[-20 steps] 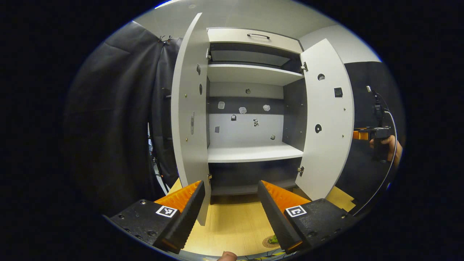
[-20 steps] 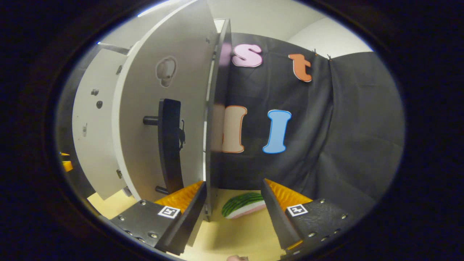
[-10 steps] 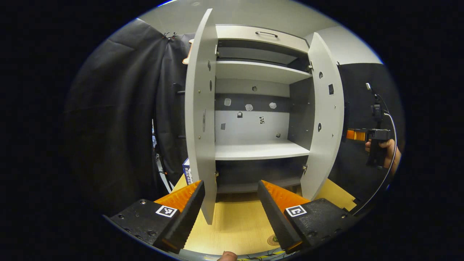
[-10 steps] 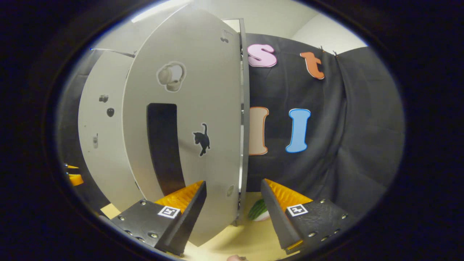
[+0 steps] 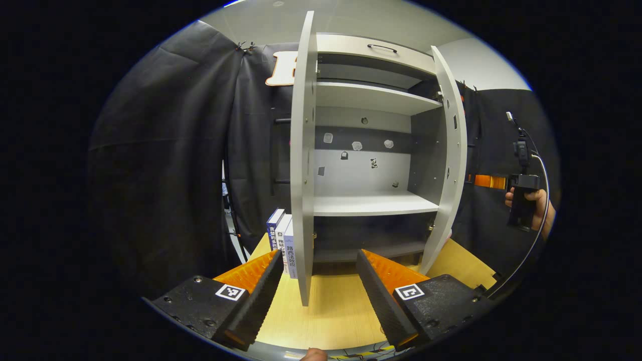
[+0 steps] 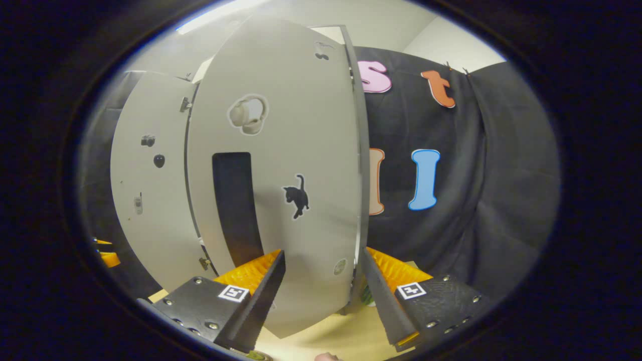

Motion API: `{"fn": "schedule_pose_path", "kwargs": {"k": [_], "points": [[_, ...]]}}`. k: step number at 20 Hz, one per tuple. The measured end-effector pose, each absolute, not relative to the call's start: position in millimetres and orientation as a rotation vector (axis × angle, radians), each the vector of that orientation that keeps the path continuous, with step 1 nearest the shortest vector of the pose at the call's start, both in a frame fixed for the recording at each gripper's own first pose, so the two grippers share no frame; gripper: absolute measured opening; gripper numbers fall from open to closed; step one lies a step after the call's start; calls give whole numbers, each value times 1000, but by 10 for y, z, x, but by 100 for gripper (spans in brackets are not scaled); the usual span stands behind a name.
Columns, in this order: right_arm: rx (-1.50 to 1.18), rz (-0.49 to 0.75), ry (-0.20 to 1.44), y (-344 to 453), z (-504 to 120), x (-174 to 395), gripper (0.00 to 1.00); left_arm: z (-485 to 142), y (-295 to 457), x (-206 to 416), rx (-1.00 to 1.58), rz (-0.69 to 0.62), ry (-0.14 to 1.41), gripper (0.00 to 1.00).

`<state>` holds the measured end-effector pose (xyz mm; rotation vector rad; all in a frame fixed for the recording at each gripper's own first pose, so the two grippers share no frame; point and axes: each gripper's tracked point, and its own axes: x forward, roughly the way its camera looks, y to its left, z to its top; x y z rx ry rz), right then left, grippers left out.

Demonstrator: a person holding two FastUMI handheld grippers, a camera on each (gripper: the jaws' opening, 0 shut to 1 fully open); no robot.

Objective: Grasp the bottle in the cabinet with the left hand and place it on the coaster, then close the right door with the right hand and the left door with the left hand.

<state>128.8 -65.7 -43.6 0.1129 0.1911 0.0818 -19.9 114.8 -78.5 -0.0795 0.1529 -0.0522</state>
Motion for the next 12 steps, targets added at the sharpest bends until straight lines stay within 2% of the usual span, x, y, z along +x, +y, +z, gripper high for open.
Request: {"fn": "schedule_pose_path", "kwargs": {"k": [4,5,8,12], "points": [[79,113,208,-465,-461,1295,94,-867,1338,-201,-84,-29,177,93],[73,114,207,-453,-461,1299,92,-862,1398,-208,-85,-19,177,93],[107,113,223,-434,-557,1258,96,-848,1599,-235,-81,6,179,93],[131,113,236,-465,-620,1187,96,-782,1931,-220,-69,44,174,93]]}}
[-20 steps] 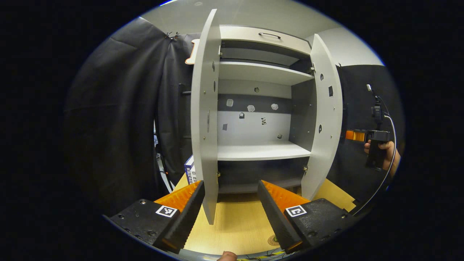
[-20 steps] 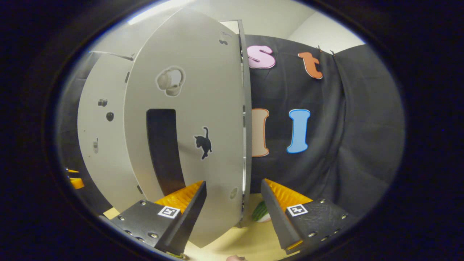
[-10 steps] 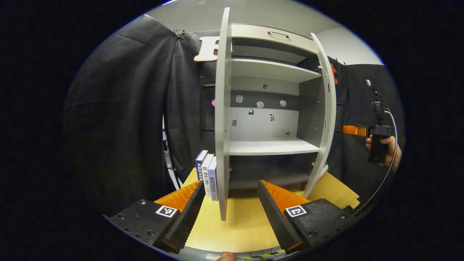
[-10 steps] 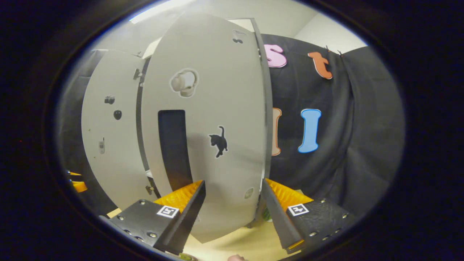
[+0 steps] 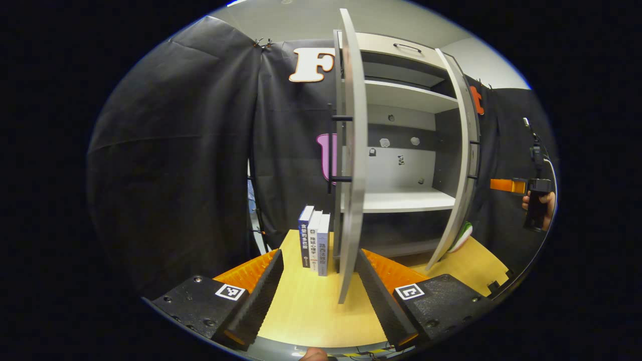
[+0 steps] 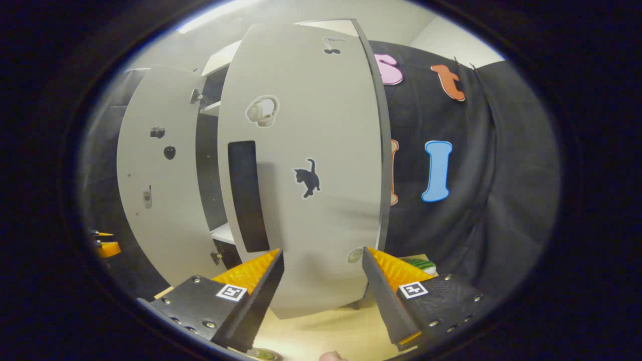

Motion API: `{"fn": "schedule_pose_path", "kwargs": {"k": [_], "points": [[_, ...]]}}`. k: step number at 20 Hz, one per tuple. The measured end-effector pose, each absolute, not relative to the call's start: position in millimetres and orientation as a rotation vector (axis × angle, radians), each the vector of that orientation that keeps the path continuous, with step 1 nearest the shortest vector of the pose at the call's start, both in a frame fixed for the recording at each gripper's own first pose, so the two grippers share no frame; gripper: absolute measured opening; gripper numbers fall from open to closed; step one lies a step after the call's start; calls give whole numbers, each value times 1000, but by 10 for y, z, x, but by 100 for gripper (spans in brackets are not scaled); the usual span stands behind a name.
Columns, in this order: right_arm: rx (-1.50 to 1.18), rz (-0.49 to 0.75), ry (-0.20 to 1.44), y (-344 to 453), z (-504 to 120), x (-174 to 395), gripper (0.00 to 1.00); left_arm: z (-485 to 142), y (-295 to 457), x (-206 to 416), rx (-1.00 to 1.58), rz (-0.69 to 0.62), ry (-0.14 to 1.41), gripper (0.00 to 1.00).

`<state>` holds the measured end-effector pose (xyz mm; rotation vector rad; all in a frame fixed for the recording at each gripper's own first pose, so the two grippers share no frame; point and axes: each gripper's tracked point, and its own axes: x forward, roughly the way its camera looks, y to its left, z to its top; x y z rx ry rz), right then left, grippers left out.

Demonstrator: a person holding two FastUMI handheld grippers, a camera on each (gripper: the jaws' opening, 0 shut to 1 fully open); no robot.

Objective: Grasp the bottle in the cabinet with the left hand and place it on the coaster, then close the right door with the right hand and the left door with the left hand.

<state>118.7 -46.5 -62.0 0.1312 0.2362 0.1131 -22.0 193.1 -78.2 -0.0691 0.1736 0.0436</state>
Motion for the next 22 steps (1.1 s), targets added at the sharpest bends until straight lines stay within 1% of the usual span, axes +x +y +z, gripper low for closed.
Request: {"fn": "schedule_pose_path", "kwargs": {"k": [1,2,4,5,9,12,14,15,16,17,18,19,20,21,22], "points": [[130,107,226,-503,-602,1159,96,-740,1980,-214,-67,36,167,93],[131,103,215,-533,-578,1135,93,-720,2028,-195,-62,33,163,93],[140,88,198,-599,-543,1093,93,-662,2212,-146,-48,55,160,93],[144,81,191,-642,-506,1073,95,-599,2343,-116,-51,80,153,93],[153,60,157,-754,-380,952,95,-336,2794,31,-85,130,122,93],[147,57,131,-781,-300,805,95,-123,3133,189,-107,168,95,91],[126,56,119,-844,-248,737,95,-8,3231,322,-141,158,76,93],[122,58,114,-854,-243,695,95,21,3243,393,-159,143,76,91],[125,61,110,-866,-236,659,93,36,3261,464,-164,142,87,91],[131,62,106,-885,-223,614,95,25,3275,512,-146,130,103,95],[136,57,103,-927,-221,573,93,46,3286,566,-126,127,103,95],[139,52,101,-966,-222,534,95,118,3287,603,-115,122,97,91],[142,44,100,-1021,-224,512,93,198,3249,648,-116,110,83,91],[146,33,101,-1052,-233,469,93,247,3191,696,-121,93,74,95],[151,25,103,-1113,-246,449,93,294,3123,748,-125,74,71,91]]}}
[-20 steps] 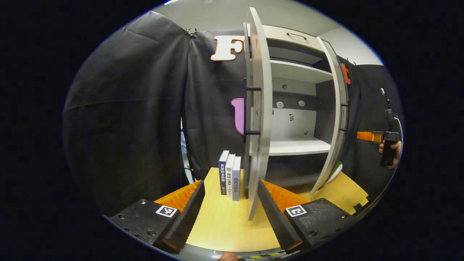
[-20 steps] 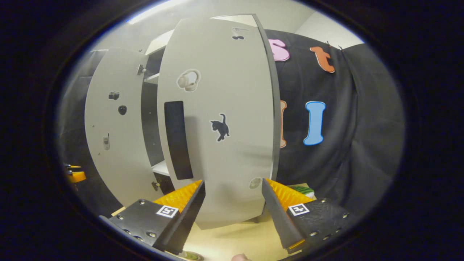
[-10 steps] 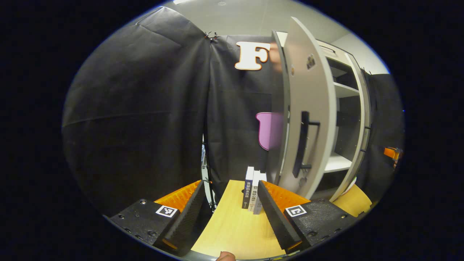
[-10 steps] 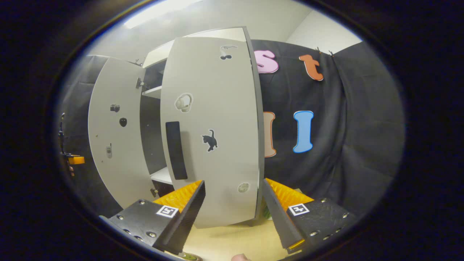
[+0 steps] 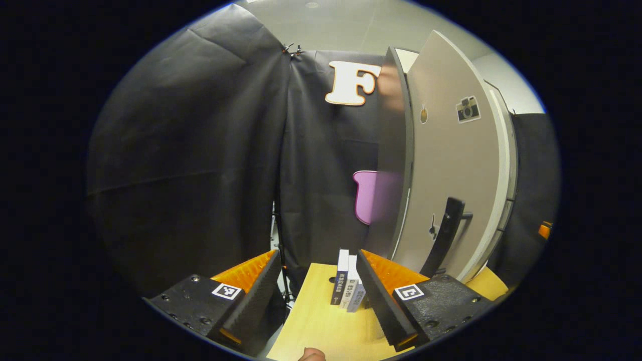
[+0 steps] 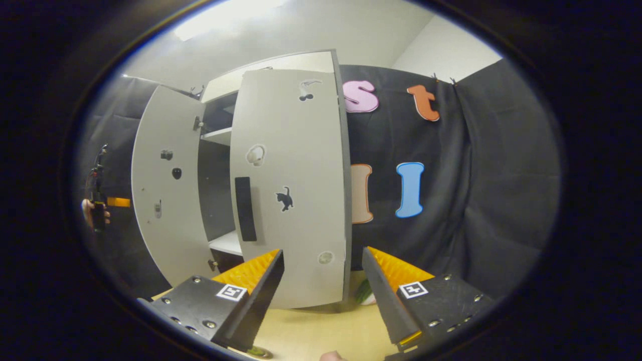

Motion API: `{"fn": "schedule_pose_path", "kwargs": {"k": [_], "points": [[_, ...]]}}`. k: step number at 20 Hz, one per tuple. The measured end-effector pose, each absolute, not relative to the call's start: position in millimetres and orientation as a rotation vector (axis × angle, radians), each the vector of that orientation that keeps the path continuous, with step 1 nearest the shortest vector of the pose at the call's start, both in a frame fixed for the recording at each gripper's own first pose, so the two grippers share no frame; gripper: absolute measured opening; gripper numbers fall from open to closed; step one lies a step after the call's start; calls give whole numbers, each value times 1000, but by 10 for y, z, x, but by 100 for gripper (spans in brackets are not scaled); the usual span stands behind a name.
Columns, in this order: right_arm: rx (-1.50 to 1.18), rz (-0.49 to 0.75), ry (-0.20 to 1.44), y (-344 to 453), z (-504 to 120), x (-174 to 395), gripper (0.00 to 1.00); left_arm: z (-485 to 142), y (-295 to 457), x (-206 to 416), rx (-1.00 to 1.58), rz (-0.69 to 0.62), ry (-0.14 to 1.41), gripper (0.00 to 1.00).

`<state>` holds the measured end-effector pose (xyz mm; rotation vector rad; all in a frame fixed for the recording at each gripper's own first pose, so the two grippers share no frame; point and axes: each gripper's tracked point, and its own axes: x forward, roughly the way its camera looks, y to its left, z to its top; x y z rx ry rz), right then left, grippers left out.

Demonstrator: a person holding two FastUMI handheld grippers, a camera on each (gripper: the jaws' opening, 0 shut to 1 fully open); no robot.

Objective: Grasp the bottle in the cabinet with the left hand and place it on the coaster, then close the right door with the right hand and the left door with the left hand.

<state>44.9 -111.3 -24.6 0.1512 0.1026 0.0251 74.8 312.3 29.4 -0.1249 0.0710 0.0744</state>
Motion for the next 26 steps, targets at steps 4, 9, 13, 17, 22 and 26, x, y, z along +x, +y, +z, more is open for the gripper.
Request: {"fn": "schedule_pose_path", "kwargs": {"k": [4,9,13,17,22,26], "points": [[138,-11,100,-1298,-277,350,95,416,2800,894,-109,20,57,95],[165,-18,100,-1365,-309,220,95,451,2392,991,-10,-20,46,91],[172,-12,97,-1405,-312,148,95,460,2337,951,-16,0,39,89],[202,-10,99,-1427,-360,179,95,389,2270,942,-115,12,85,87],[183,15,106,-1403,-427,216,95,431,2123,932,-88,8,78,91],[212,28,109,-1425,-461,199,93,455,1917,914,-91,13,66,91]]}}
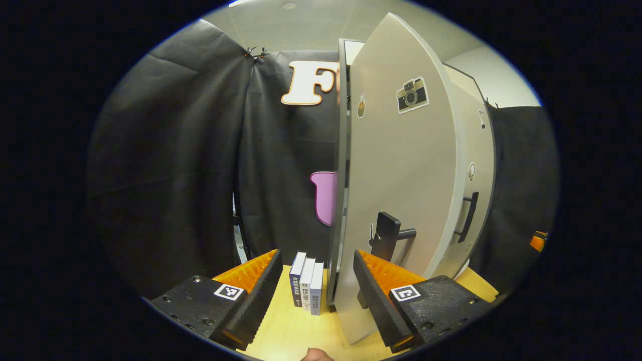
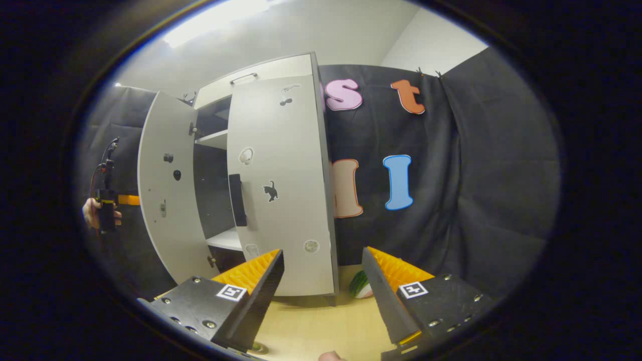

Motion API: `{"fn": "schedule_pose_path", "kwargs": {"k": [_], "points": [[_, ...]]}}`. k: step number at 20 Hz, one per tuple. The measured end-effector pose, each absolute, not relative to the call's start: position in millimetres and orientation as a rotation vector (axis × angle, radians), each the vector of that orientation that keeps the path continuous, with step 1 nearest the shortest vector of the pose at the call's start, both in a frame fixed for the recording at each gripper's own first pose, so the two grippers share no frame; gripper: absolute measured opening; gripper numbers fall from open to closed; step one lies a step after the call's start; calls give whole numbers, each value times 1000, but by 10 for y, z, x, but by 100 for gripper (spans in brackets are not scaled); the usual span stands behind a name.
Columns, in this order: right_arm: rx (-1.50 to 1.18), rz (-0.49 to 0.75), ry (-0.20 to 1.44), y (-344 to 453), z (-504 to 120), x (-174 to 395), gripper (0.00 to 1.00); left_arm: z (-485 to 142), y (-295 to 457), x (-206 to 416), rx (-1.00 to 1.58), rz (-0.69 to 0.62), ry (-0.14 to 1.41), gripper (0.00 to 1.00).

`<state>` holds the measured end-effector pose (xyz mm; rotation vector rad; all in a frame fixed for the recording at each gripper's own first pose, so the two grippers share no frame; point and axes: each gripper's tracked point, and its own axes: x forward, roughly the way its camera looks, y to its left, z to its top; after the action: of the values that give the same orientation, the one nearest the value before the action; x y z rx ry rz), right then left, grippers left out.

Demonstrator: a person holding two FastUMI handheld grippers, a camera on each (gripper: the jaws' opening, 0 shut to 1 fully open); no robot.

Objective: Grasp the bottle in the cabinet with the left hand and place it on the coaster, then close the right door with the right hand and the left door with the left hand.

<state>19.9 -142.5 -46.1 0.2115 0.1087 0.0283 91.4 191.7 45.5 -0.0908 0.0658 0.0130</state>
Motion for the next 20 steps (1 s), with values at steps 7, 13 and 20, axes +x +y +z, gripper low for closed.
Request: {"fn": "schedule_pose_path", "kwargs": {"k": [7,13,20], "points": [[220,31,107,-1504,-427,236,95,464,1658,929,-92,32,43,91],[166,-18,111,-1519,-271,335,92,471,1361,1083,-96,-30,38,91],[154,-88,108,-1420,-29,361,94,406,1334,1237,-134,-54,65,91]]}}
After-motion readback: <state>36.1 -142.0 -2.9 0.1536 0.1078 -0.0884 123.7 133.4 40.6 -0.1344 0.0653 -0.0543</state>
